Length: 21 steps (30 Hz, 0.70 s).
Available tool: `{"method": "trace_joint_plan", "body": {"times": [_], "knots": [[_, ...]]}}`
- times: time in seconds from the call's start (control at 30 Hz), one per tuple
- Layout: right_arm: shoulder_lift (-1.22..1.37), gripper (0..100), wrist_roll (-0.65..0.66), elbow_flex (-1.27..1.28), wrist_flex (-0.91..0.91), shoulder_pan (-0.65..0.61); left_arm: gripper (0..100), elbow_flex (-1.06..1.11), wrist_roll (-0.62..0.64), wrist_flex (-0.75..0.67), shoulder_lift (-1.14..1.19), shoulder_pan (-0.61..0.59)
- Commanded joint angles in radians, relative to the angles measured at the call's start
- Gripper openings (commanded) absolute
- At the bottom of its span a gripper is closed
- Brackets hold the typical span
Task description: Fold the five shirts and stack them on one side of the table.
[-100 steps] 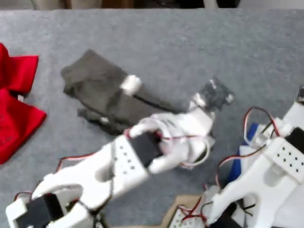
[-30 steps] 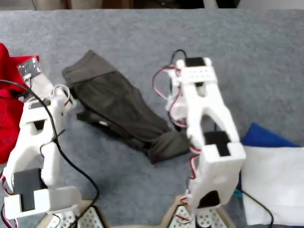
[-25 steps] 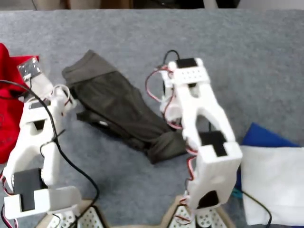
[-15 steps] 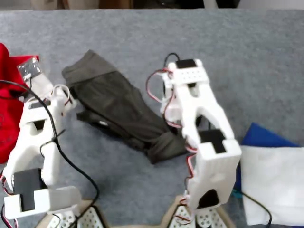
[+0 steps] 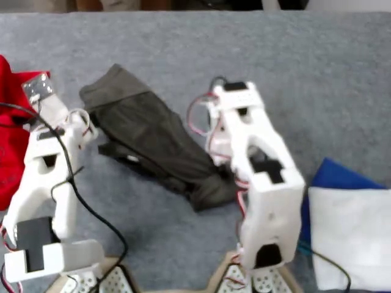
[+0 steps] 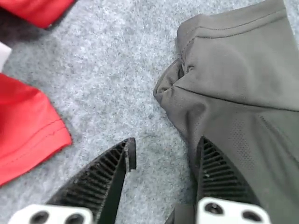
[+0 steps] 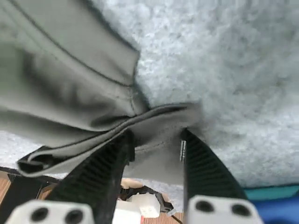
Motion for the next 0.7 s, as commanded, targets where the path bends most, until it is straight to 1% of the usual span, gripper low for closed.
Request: {"method": "trace_joint_plan", "body": {"times": [0.0,0.1,0.23,0.37,0.5,0.67], "knots": [[0.025,16.7,-0.003,-0.038,-0.037,0.016,22,-0.005,-0.008,-0.017,-0.005,-0.003],[0.024,16.7,-0.002,-0.051,-0.046,0.03,22,-0.005,-0.008,-0.017,-0.005,-0.003],[-0.019,16.7,0.044,-0.102,0.034,0.03,22,-0.006,-0.008,-0.017,-0.005,-0.003],[-0.113,16.7,0.06,-0.148,0.087,0.031,22,-0.006,-0.009,-0.017,-0.005,-0.003],[-0.151,16.7,0.081,-0.159,0.081,0.036,22,-0.006,-0.009,-0.017,-0.005,-0.003],[-0.097,16.7,0.075,-0.151,0.055,0.039,22,-0.005,-0.009,-0.017,-0.005,-0.003]]}}
